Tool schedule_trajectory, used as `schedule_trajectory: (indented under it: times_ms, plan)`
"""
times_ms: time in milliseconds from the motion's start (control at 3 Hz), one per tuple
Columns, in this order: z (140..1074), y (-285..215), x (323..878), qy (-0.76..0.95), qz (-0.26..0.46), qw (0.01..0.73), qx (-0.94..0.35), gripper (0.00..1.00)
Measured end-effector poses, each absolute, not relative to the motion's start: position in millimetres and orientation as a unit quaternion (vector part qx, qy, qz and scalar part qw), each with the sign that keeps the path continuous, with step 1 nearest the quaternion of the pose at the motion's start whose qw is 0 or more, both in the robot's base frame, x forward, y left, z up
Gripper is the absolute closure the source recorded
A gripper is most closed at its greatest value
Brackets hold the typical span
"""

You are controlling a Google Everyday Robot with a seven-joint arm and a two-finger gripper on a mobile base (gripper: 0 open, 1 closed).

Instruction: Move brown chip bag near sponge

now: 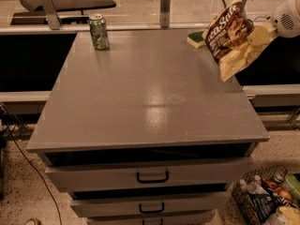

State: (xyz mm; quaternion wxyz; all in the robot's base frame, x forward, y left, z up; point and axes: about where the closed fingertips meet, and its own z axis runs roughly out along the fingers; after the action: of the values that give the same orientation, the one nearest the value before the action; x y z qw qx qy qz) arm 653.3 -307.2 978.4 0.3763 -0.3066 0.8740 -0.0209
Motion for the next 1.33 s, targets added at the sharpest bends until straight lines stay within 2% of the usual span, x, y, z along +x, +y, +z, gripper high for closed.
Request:
schedule_trajectory:
  times_ms: [667, 1333]
  plan:
    - [963.1, -332.0, 651.7, 0.884, -0.04, 0.42, -0.201, 1.0]
    - [933.7, -308.8, 667.4, 0.88, 0.006, 0.447, -0.159, 1.0]
